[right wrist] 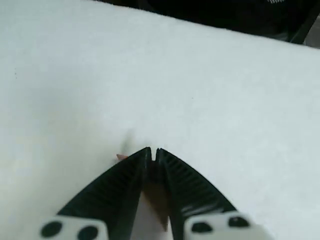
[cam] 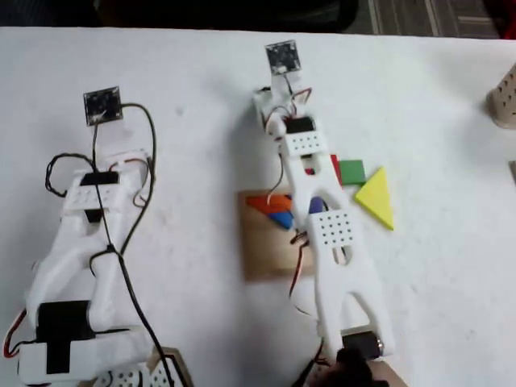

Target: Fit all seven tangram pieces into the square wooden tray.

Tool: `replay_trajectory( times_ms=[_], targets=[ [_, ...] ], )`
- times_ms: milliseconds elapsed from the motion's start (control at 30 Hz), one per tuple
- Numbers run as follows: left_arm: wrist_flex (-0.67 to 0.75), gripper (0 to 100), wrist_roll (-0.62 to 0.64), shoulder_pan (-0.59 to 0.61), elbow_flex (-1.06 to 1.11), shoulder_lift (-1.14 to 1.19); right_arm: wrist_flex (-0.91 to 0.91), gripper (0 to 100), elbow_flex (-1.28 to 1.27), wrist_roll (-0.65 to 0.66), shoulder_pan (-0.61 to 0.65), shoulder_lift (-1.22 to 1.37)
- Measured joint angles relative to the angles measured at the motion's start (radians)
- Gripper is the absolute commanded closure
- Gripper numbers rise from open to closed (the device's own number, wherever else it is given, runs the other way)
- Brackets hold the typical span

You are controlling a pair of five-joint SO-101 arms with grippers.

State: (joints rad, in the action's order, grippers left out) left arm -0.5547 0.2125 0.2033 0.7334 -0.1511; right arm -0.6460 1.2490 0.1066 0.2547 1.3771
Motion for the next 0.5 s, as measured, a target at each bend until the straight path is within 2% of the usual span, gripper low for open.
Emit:
replay_trajectory(
  times_ms=[500],
  targets=[
    [-0.006, 98, 0.0, 0.0, 0.0, 0.0, -0.611, 98.1, 0.018, -0.003, -0.002, -0.178]
  ],
)
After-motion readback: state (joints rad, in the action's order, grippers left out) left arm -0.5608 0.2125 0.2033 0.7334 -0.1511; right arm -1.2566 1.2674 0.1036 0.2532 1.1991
